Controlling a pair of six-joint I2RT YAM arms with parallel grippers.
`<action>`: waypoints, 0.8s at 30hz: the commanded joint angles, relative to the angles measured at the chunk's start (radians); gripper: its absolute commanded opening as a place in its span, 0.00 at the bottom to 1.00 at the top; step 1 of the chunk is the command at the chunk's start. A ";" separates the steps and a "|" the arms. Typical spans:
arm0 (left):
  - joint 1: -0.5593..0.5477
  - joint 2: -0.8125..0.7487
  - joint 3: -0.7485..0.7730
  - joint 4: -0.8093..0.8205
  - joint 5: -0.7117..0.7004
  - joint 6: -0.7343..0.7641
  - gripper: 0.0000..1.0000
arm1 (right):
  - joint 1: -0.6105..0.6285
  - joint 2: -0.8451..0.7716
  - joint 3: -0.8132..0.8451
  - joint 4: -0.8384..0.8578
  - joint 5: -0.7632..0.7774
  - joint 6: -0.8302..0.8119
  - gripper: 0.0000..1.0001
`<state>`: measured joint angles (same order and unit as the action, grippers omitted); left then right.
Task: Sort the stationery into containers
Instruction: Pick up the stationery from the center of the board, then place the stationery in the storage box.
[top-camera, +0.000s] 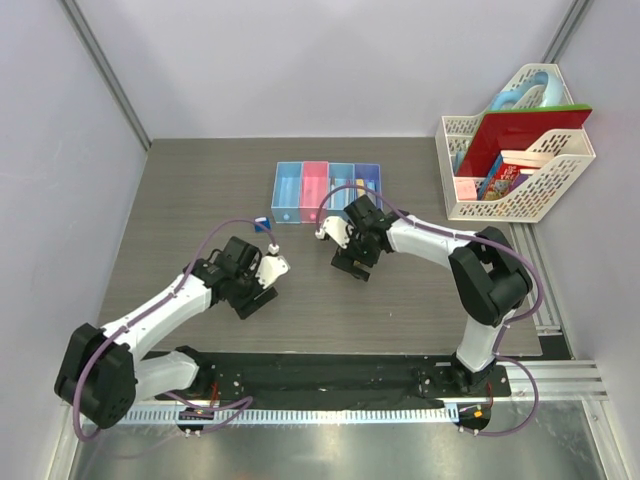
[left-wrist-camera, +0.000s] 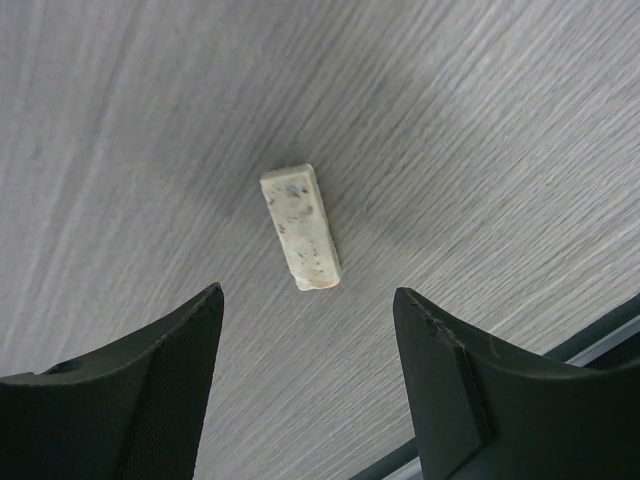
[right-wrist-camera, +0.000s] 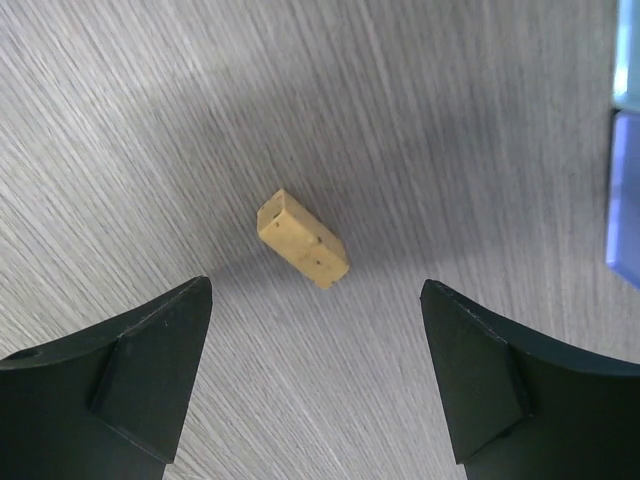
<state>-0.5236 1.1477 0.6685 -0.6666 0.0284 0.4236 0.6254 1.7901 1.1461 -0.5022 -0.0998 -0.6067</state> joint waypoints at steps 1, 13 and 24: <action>-0.009 0.029 -0.024 0.054 0.027 -0.002 0.69 | 0.008 -0.020 0.053 0.025 0.009 -0.015 0.90; -0.036 0.155 -0.014 0.108 -0.001 -0.025 0.57 | 0.013 -0.077 0.087 -0.007 -0.006 -0.028 0.89; -0.055 0.259 0.022 0.124 -0.021 -0.042 0.03 | 0.013 -0.109 0.086 -0.022 -0.024 -0.054 0.88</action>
<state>-0.5743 1.3682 0.6865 -0.5983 0.0208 0.3828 0.6331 1.7252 1.2045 -0.5133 -0.1047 -0.6319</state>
